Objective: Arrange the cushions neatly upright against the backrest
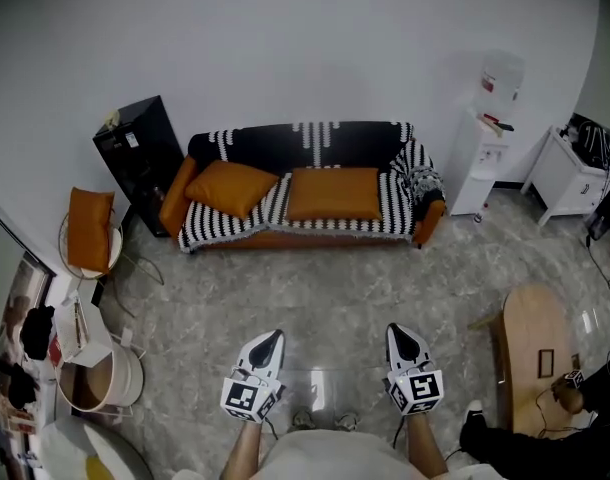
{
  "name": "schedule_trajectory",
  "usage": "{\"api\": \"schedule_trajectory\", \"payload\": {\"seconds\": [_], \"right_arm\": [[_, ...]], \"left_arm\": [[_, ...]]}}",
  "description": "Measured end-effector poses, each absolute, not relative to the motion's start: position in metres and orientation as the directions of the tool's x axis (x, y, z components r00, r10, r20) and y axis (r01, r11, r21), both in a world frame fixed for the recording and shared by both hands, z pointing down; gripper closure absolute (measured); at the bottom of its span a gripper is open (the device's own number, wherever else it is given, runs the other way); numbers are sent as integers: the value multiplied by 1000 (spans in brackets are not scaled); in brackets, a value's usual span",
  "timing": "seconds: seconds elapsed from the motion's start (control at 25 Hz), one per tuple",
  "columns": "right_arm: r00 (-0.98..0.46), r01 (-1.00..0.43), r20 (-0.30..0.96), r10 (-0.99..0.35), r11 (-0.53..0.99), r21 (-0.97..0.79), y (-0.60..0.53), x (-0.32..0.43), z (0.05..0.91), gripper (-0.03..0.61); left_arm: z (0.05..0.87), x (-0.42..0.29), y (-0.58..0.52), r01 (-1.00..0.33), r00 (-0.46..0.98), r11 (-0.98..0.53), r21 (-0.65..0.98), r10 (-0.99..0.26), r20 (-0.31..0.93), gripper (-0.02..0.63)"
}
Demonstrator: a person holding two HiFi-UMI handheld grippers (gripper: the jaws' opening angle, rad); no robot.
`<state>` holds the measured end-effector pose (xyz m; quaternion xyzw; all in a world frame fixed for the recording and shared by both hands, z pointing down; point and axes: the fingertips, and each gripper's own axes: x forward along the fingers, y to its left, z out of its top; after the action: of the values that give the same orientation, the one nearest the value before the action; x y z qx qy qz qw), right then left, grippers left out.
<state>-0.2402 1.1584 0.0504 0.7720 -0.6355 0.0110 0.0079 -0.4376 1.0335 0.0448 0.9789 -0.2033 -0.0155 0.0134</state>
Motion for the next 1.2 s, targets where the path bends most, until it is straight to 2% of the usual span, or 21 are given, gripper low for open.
{"api": "schedule_trajectory", "payload": {"seconds": [0.68, 1.2], "right_arm": [[137, -990, 41, -990, -138, -25, 1184, -209, 71, 549], [118, -993, 28, -993, -119, -22, 1138, -174, 73, 549]], "left_arm": [[54, -397, 1074, -418, 907, -908, 29, -419, -36, 586], [58, -367, 1029, -441, 896, -897, 41, -442, -46, 585]]}}
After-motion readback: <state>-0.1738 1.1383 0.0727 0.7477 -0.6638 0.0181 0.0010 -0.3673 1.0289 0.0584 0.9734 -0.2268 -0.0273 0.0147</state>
